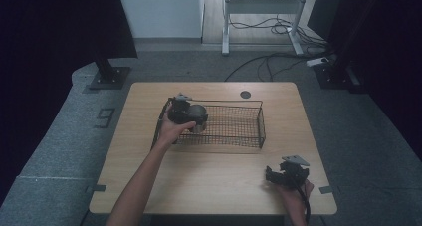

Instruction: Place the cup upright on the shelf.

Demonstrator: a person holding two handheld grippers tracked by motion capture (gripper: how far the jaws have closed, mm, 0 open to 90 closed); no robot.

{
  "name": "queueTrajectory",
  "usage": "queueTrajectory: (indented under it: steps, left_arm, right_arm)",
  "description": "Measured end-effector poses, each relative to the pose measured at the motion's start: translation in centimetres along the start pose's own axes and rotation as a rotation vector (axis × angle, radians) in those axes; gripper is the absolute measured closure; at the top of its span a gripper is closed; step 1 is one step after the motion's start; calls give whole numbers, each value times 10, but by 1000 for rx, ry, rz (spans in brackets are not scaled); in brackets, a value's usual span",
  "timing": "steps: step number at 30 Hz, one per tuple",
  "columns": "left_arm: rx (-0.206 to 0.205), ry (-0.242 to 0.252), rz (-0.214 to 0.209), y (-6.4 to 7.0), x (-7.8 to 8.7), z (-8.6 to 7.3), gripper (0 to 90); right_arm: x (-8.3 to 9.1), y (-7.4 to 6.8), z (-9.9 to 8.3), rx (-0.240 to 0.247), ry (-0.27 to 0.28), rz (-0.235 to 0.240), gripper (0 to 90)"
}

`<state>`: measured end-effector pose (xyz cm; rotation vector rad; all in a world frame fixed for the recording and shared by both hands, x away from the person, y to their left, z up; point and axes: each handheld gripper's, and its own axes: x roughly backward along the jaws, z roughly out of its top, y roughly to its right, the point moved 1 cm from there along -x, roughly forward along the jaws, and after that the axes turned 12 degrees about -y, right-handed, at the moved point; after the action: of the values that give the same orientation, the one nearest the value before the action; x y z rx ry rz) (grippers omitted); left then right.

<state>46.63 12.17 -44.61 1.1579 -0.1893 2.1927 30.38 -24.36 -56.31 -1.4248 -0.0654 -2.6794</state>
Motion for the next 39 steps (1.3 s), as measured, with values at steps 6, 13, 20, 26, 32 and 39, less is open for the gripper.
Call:
queueTrajectory:
  steps: [6,13,20,26,32,39]
  left_arm:
    - [9,-17,-4,-2,-6,0,144]
    - [11,-37,-4,-2,-12,-1,144]
    - [20,-50,-11,-4,-18,-1,144]
    - [23,-63,-6,-4,-23,-1,144]
    - [32,-78,-7,-5,-29,-3,143]
    - [39,-107,-15,-6,-36,-5,143]
  right_arm:
    - [0,0,0,0,0,0,26]
    - [0,0,0,0,0,0,26]
    - [0,0,0,0,0,0,26]
    - [0,0,0,0,0,0,26]
    - [0,0,0,0,0,0,26]
    - [0,0,0,0,0,0,26]
